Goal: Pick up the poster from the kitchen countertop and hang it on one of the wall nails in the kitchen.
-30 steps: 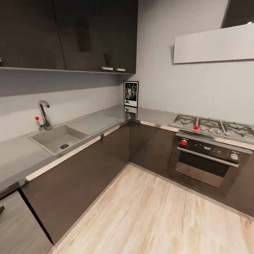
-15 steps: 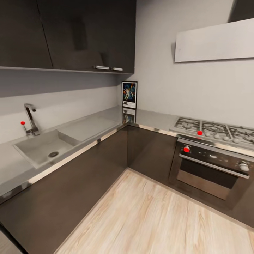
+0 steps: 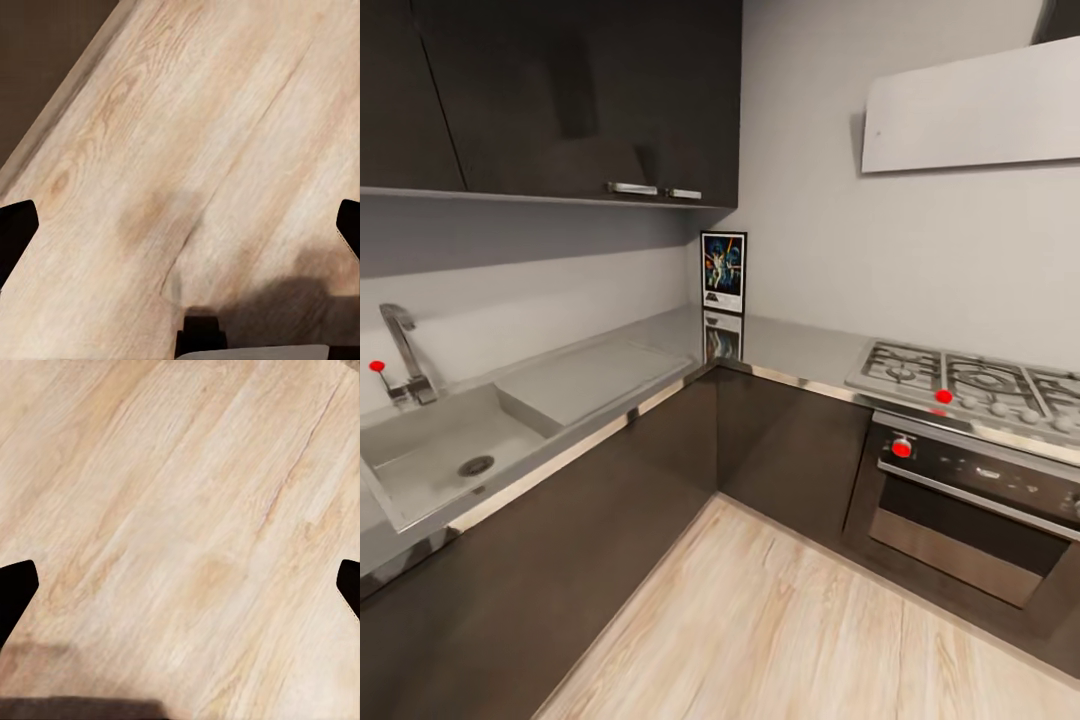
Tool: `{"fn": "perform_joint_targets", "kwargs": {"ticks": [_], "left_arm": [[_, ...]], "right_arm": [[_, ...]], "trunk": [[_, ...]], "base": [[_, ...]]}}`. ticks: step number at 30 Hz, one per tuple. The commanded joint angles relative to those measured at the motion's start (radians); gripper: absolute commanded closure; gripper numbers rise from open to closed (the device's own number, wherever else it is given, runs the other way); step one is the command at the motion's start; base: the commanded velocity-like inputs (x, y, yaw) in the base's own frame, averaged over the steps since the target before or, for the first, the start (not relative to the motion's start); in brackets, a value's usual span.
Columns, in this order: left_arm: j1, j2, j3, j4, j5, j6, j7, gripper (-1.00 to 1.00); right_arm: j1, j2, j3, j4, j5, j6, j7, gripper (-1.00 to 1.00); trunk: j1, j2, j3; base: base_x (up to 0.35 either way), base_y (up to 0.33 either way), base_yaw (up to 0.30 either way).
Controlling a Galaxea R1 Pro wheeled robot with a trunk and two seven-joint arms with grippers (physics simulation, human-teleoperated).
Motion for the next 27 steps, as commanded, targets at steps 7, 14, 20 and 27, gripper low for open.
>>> {"fn": "perform_joint_targets", "kwargs": {"ticks": [7,14,20,27], "left_arm": [[0.000,0.000,0.000,0.001,0.000,-0.003,0.000,-1.00],[0.000,0.000,-0.001,0.001,0.000,-0.003,0.000,-1.00],[0.000,-0.001,-0.005,0.001,0.000,-0.002,0.000,-1.00],[0.000,-0.003,-0.010,0.001,0.001,-0.002,0.001,-1.00]], "right_arm": [[-0.001,0.000,0.001,0.001,0.000,-0.003,0.000,-1.00],[-0.001,0.000,0.001,0.001,0.001,-0.003,0.000,-1.00],[-0.001,0.000,0.001,0.001,0.001,-0.003,0.000,-1.00],[-0.001,0.000,0.001,0.001,0.001,-0.003,0.000,-1.00]], "trunk": [[0.001,0.000,-0.001],[0.001,0.000,-0.001],[0.001,0.000,-0.001],[0.001,0.000,-0.001]], "base": [[0.329,-0.001,0.000],[0.304,0.000,0.000],[0.101,0.000,0.000],[0.020,0.000,0.000]]}}
